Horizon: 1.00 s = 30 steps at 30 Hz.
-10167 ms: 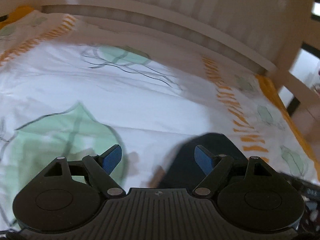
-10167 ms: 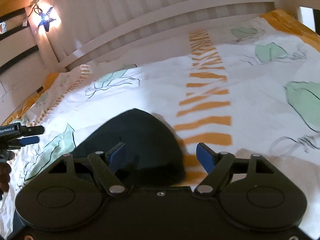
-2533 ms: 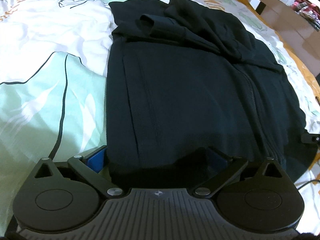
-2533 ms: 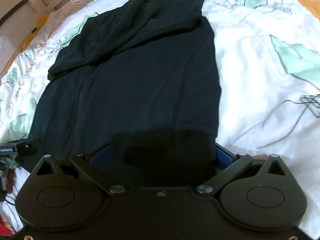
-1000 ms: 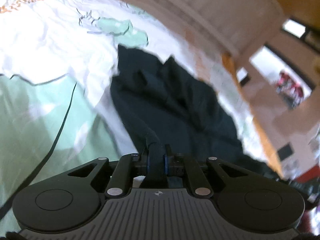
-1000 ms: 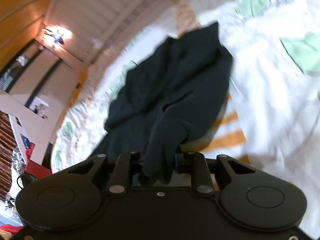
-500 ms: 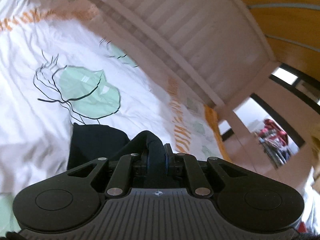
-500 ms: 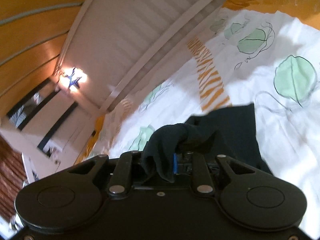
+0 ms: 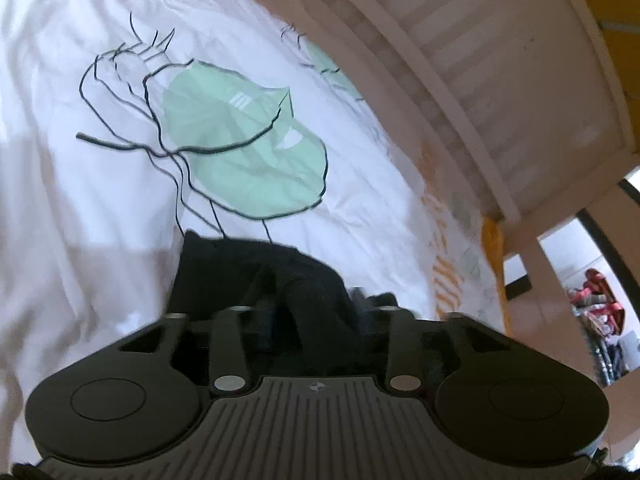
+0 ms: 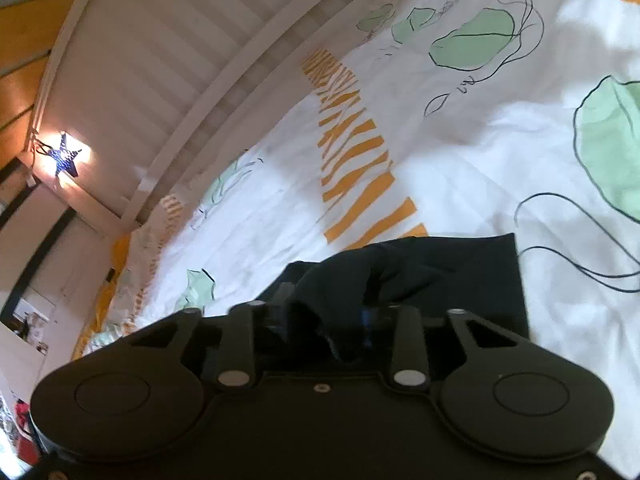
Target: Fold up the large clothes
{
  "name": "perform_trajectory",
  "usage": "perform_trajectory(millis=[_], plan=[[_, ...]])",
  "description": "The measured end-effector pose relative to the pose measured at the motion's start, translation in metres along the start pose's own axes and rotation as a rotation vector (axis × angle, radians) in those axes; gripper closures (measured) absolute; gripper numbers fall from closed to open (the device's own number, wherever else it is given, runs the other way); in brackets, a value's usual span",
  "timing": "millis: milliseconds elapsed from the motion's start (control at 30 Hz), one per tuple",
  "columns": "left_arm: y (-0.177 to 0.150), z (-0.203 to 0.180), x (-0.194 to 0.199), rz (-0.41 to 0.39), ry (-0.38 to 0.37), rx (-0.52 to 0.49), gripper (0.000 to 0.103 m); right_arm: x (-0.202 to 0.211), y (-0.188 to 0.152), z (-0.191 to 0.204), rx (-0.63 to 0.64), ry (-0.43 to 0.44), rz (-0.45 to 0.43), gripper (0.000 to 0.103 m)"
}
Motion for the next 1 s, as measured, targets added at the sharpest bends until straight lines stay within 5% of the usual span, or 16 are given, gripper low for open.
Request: perform_trajectory(millis=[67, 133, 367, 767, 1000], plan=[[0.005, -0.001, 0.011, -0.067, 0.004, -0.035, 0.020, 0.004, 0.003, 0.004, 0.022, 0.027, -0.040, 0.022], [0.012, -0.004, 0.021, -0.129, 0.005, -0.057, 0.018, 0.012, 0.009, 0.011, 0.070, 0.040, -0.103, 0.005], [0.013, -0.046, 0.043, -0.171, 0.040, -0.264, 0.007, 0.041, 0.007, 0.043, 0.312, 0.024, -0.180, 0.005], [-0.076, -0.123, 0.038, -0.056, 0.008, -0.726, 0.006, 0.040, -0.080, 0.120, 0.783, 0.071, -0.027, 0.005], [-0.089, -0.092, -0.004, 0.011, 0.166, -0.739, 0.006, 0.004, -0.094, 0.114, 0.792, -0.045, 0.058, 0.005]])
Point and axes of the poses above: each gripper's, at about its wrist camera, not at the fingertips, and x roughly against the way its jaws point, z to its left, y to its top, the point moved 2 cm from there along -x, roughly the way its jaws point, and after that the axes turned 14 degrees about -z, right-handed, at the moved point
